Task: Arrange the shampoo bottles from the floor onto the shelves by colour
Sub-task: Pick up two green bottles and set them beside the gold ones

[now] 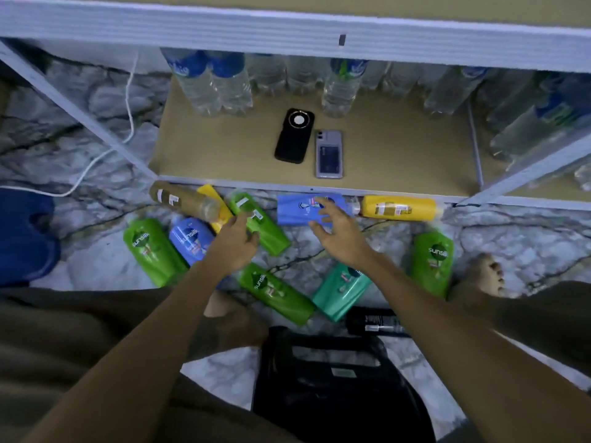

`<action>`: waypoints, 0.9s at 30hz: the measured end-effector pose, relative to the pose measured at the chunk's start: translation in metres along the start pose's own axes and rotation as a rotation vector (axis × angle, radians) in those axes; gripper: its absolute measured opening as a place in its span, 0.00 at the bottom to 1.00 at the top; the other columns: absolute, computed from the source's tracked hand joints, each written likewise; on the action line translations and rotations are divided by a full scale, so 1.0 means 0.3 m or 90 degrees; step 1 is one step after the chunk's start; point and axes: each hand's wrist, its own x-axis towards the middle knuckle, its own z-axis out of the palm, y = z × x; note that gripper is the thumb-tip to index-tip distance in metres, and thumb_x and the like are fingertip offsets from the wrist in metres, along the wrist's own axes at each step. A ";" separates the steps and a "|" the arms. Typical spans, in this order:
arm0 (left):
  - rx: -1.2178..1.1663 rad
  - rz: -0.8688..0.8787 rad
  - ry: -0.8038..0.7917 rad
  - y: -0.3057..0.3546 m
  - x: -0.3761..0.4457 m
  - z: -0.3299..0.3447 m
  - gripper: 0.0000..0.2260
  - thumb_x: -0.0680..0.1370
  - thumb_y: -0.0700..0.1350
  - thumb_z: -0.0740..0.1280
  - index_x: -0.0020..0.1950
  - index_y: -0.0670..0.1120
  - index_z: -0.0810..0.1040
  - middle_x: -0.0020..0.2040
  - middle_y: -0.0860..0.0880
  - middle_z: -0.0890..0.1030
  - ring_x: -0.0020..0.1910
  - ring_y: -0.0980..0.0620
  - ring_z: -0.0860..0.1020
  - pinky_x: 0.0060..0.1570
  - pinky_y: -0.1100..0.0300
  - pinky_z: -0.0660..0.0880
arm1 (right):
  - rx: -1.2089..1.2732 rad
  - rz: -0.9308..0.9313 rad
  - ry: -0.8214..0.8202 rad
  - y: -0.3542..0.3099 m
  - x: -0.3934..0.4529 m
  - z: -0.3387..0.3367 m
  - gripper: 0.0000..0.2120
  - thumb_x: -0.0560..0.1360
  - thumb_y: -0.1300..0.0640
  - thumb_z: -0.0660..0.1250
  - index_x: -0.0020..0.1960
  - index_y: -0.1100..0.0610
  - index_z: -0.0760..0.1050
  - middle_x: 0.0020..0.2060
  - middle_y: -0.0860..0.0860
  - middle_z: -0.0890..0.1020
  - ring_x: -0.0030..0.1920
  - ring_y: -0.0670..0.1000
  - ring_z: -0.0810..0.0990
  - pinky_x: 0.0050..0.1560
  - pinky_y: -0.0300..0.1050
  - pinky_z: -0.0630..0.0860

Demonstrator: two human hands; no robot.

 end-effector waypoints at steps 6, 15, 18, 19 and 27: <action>-0.060 -0.093 0.042 -0.164 -0.005 0.057 0.22 0.81 0.43 0.64 0.75 0.45 0.65 0.66 0.36 0.72 0.54 0.39 0.76 0.56 0.47 0.73 | -0.013 0.029 -0.084 0.016 0.100 0.155 0.28 0.81 0.52 0.67 0.79 0.50 0.63 0.70 0.57 0.74 0.68 0.54 0.75 0.65 0.54 0.74; -0.241 -0.222 0.177 -0.259 0.115 0.050 0.29 0.84 0.49 0.61 0.81 0.47 0.53 0.75 0.36 0.61 0.71 0.38 0.67 0.67 0.51 0.64 | -0.074 0.066 -0.172 0.015 0.230 0.352 0.33 0.79 0.51 0.69 0.80 0.49 0.59 0.68 0.60 0.75 0.66 0.59 0.77 0.66 0.58 0.74; -0.260 -0.224 0.201 -0.272 0.166 0.047 0.30 0.84 0.52 0.61 0.82 0.50 0.51 0.73 0.35 0.62 0.65 0.39 0.71 0.60 0.58 0.65 | -0.133 0.076 -0.197 0.039 0.258 0.390 0.36 0.79 0.53 0.68 0.81 0.47 0.55 0.66 0.62 0.75 0.64 0.62 0.76 0.65 0.58 0.74; -0.268 -0.226 0.203 -0.276 0.185 0.044 0.30 0.84 0.53 0.61 0.82 0.52 0.51 0.72 0.35 0.62 0.63 0.39 0.73 0.60 0.58 0.66 | -0.161 0.084 -0.200 0.046 0.263 0.401 0.37 0.78 0.53 0.68 0.82 0.46 0.54 0.65 0.62 0.75 0.64 0.63 0.76 0.64 0.58 0.74; -0.409 -0.315 0.226 -0.286 0.308 0.023 0.27 0.84 0.55 0.59 0.82 0.56 0.53 0.77 0.35 0.50 0.59 0.47 0.72 0.40 0.82 0.64 | -0.224 0.100 -0.181 0.106 0.279 0.464 0.37 0.79 0.53 0.68 0.82 0.45 0.53 0.60 0.66 0.75 0.59 0.65 0.76 0.60 0.54 0.75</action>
